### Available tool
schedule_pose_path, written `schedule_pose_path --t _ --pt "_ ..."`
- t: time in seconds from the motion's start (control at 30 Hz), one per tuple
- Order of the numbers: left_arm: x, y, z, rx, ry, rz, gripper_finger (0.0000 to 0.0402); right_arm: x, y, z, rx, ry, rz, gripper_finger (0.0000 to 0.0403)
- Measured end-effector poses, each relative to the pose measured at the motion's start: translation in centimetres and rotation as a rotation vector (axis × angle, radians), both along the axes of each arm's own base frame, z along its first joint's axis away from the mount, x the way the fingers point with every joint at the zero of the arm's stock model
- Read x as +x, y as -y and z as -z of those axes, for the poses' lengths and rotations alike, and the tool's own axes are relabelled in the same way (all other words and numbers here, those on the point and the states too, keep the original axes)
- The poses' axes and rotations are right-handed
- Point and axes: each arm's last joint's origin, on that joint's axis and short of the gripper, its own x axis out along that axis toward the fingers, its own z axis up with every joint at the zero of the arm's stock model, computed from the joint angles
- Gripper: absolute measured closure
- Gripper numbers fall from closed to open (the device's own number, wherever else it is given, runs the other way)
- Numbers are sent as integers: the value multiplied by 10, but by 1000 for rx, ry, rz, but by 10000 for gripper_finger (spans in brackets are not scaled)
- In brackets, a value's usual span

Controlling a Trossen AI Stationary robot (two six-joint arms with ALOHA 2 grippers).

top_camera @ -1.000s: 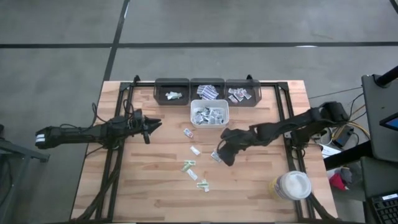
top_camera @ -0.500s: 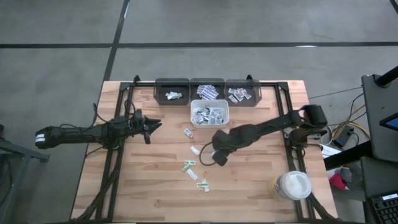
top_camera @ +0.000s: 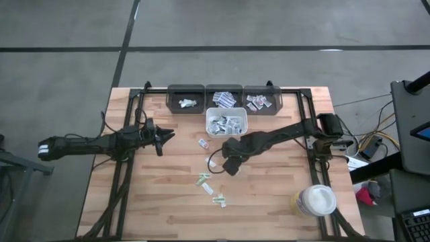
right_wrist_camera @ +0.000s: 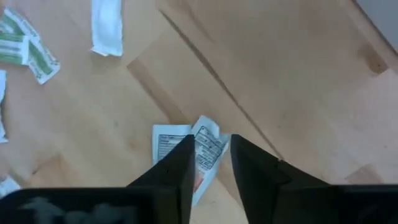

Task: Pick & Place First Aid Supplies
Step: Put the orange ointment pack into the right black bin

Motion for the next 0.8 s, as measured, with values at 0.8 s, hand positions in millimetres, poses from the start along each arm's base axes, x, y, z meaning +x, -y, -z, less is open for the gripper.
schedule_pose_path --t 0.8 --pt "-1 -1 1 17 -20 -49 307 -14 1 21 42 -68 77 278"
